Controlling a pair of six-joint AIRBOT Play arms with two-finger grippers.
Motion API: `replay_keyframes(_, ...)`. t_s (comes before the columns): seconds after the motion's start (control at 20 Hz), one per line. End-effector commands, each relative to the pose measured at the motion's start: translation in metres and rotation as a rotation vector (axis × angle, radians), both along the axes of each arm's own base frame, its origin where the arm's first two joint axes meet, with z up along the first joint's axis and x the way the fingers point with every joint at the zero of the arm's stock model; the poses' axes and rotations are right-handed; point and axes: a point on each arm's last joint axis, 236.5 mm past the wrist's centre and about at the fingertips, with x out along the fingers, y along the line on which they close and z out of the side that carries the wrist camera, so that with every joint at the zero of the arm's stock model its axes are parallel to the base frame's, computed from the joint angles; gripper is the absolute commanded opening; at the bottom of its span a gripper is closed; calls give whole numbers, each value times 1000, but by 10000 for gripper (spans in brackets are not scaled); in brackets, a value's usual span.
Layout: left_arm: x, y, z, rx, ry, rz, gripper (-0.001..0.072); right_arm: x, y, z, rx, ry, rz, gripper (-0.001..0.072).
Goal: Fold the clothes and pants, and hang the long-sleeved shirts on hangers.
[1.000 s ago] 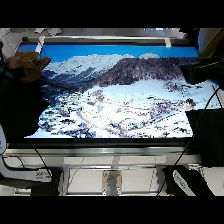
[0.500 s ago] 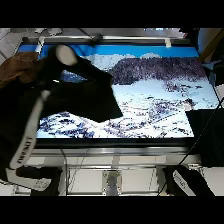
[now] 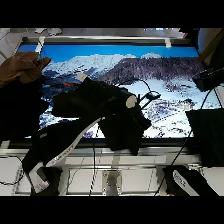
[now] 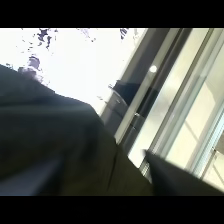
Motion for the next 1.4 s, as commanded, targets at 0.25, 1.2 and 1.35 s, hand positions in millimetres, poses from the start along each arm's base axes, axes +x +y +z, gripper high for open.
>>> replay_keyframes(0.25, 157, 299, 109, 293, -193, 668, 644, 67, 63, -108, 340, 218, 77, 632)
replay_keyframes(1.2, 199, 364, -62, -38, 253, 1305, 600, 139, 163, -230, 596, 355, 82, 631)
replay_keyframes(1.35, 197, 363, -70, -13, 245, 1278, 51, 148, 160, -227, 596, 313, 65, 631)
